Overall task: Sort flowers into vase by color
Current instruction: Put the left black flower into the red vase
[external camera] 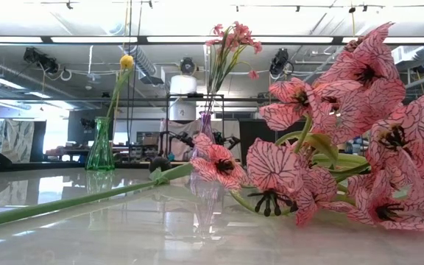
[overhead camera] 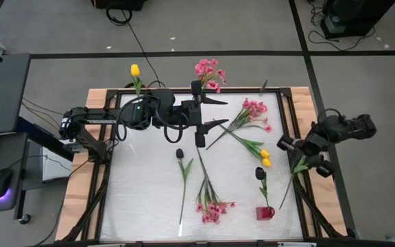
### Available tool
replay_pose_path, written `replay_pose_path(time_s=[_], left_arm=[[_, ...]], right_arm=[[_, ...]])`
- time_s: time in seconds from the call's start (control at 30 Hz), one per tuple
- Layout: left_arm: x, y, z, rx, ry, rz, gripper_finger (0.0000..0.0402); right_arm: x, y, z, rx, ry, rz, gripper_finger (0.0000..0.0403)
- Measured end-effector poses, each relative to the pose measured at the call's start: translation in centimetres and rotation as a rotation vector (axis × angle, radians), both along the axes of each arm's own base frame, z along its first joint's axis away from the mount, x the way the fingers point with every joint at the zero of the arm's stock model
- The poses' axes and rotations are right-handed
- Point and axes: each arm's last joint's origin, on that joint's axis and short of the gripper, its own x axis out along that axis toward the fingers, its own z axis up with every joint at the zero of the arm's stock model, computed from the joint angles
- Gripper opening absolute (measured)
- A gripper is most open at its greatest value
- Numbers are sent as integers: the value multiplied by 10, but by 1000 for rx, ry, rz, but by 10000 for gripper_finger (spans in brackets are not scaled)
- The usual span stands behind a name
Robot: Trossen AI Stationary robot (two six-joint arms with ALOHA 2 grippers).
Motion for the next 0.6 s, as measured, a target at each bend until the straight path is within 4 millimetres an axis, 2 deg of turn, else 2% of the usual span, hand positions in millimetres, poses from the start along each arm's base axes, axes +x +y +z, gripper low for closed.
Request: replay_pose_path(time_s=[0.6], left_arm=[[0, 0, 0, 0, 0, 0, 233]], right_arm=[[8, 11, -26, 37, 37, -86, 42]])
